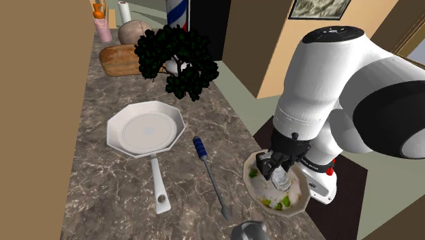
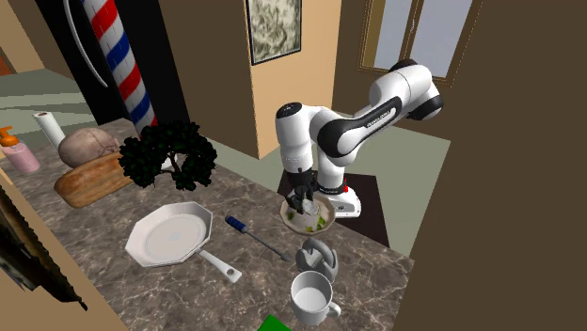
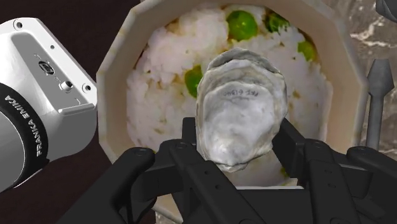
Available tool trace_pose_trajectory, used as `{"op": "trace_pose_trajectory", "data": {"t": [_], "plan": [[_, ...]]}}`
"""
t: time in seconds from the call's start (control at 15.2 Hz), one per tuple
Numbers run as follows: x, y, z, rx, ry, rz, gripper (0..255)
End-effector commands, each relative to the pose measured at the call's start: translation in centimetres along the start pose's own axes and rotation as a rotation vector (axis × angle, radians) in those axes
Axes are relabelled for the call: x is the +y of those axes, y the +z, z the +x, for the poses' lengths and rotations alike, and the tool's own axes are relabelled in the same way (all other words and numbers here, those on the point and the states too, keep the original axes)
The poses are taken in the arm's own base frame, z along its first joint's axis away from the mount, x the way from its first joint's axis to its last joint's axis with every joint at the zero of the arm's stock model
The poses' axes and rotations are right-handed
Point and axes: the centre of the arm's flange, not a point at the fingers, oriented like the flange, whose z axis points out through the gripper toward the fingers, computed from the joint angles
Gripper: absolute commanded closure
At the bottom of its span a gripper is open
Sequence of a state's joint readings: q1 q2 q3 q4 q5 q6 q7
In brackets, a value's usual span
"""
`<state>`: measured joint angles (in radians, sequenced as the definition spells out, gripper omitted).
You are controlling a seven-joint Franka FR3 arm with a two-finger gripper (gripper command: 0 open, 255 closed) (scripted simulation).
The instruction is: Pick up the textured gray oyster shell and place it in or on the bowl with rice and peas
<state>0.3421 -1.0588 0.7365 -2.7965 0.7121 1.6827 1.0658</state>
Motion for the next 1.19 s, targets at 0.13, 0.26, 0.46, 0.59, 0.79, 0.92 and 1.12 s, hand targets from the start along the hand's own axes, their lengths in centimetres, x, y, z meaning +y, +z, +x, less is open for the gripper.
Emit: {"op": "trace_pose_trajectory", "data": {"t": [0.13,0.26,0.46,0.59,0.79,0.92,1.12], "plan": [[0.1,0.2,0.0,-0.001,0.001,-0.004,0],[0.1,0.2,0.0,-0.001,0.001,-0.004,0],[0.0,-2.5,0.0,-0.001,0.001,-0.004,0],[0.0,-4.8,0.0,-0.001,0.001,-0.004,0],[0.0,-4.8,0.0,-0.001,0.001,-0.004,0],[0.0,-4.8,0.0,-0.001,0.001,-0.004,0],[0.0,-4.8,0.0,-0.001,0.001,-0.004,0]]}}
